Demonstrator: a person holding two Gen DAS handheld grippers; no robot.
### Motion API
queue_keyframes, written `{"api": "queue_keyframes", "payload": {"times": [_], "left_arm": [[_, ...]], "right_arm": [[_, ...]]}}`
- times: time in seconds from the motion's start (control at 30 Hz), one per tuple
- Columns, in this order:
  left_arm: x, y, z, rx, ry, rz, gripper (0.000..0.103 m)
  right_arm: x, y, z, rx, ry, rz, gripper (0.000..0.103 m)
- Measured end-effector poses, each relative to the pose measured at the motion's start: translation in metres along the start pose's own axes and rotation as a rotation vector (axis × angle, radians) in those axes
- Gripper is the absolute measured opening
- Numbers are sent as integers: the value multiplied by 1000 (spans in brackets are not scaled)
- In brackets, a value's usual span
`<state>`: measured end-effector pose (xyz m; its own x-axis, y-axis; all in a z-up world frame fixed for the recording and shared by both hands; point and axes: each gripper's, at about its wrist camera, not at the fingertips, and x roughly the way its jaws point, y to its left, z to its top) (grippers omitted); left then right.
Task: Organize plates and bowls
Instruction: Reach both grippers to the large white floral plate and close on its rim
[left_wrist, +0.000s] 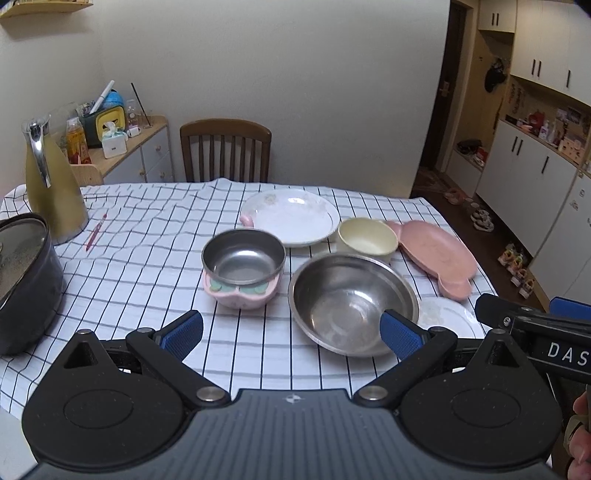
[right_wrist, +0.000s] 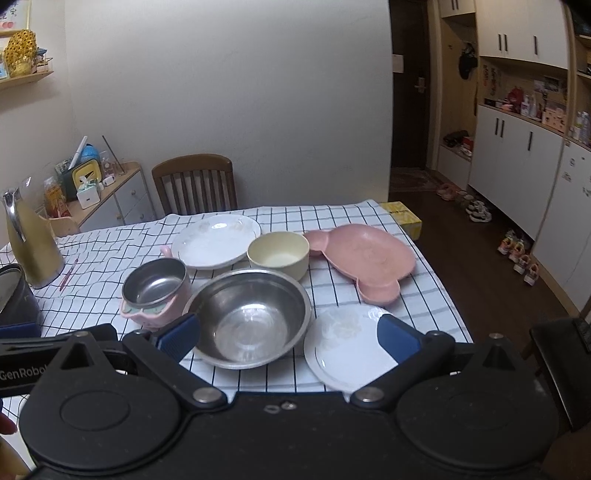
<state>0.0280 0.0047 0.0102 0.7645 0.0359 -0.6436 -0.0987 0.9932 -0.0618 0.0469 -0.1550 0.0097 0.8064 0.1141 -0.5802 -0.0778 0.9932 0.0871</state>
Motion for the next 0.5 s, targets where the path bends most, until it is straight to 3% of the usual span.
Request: {"api": "queue_keyframes", "payload": {"times": [0.23, 0.5], "left_arm": [[23, -11, 24, -45, 3, 44, 102], [48, -8, 37, -67, 33, 69, 103]], "right_arm": [[30, -13, 31, -62, -6, 76, 103], [67, -12, 55, -143, 52, 149, 103]]}}
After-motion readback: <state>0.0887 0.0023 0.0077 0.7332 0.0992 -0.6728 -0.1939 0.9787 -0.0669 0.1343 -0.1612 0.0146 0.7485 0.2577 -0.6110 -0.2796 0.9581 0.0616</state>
